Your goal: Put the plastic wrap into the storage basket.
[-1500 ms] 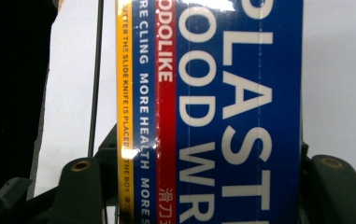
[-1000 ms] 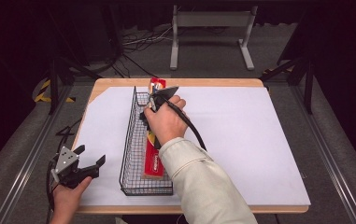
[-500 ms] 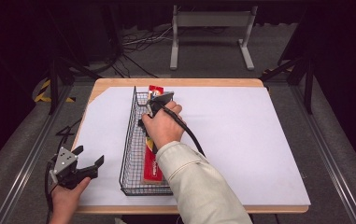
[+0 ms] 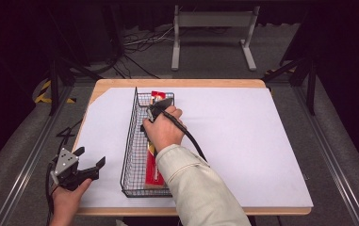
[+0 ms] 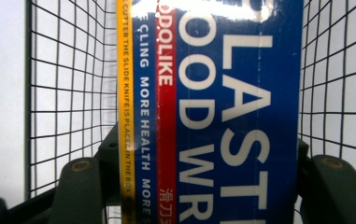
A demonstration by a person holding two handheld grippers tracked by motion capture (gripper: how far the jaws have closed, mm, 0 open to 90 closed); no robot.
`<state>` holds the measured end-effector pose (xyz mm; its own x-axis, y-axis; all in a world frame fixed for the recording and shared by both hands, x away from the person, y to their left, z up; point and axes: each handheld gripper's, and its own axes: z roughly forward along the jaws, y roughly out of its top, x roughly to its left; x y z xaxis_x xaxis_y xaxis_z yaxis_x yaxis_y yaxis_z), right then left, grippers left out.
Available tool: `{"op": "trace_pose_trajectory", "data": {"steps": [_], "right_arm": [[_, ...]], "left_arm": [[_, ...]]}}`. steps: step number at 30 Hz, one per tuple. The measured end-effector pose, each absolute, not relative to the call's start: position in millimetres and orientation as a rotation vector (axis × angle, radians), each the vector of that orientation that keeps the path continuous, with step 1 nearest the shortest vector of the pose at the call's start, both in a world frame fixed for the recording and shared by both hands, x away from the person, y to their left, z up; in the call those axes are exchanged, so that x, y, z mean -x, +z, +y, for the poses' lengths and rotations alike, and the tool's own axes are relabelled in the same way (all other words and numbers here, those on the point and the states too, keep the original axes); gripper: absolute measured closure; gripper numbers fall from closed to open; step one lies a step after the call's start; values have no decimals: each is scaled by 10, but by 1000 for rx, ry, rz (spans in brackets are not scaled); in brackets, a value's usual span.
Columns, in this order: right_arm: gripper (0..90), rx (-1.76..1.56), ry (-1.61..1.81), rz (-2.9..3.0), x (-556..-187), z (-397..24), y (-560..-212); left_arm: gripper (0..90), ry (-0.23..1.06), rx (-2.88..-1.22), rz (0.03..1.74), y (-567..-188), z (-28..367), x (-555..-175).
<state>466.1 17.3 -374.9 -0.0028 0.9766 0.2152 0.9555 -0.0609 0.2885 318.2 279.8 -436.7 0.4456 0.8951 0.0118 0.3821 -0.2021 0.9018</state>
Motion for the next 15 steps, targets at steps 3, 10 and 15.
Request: {"op": "trace_pose_trajectory", "data": {"steps": [3,10,15], "right_arm": [[396,-2170,537,2121,-4663,180,-3773],[389,-2182,513,2117,-4684,191,-3826],[388,-2180,494,2123,-4688,227,-3871]], "left_arm": [[146,704,-1782,1094,-4367,2795,-3182],[145,700,-1782,1105,-4368,2814,-3186],[145,701,-1782,1106,-4370,2815,-3185]]}}
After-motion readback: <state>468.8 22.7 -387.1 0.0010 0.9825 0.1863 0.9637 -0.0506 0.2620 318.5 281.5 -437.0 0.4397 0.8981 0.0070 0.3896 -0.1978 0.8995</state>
